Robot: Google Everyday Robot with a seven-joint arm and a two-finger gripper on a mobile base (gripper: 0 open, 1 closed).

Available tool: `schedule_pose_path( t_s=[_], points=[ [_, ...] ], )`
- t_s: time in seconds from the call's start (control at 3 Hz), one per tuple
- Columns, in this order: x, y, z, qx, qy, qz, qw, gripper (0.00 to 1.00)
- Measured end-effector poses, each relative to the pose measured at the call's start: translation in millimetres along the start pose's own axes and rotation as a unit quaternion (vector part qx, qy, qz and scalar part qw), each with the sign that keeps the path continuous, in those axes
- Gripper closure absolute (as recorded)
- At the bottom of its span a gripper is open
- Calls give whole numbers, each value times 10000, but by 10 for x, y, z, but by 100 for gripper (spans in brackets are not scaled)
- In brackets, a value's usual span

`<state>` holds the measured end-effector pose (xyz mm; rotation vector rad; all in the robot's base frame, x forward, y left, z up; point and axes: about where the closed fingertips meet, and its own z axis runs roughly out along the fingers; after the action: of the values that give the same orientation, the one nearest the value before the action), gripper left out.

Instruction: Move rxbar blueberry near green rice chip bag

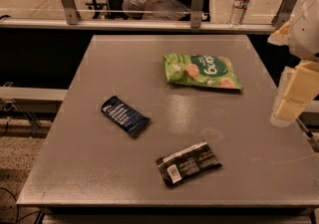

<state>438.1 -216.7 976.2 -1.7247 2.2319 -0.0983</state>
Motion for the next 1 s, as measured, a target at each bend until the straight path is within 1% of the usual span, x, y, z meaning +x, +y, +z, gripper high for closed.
schedule_pose_path(
  t_s=[0.33, 0.67, 1.0],
  points=[
    [-1, 0, 0, 1, 0, 0, 10000, 0],
    [-210, -9, 54, -2, -13, -30, 10000, 0],
    [-540, -24, 260, -151, -114, 89, 9998, 0]
  ],
)
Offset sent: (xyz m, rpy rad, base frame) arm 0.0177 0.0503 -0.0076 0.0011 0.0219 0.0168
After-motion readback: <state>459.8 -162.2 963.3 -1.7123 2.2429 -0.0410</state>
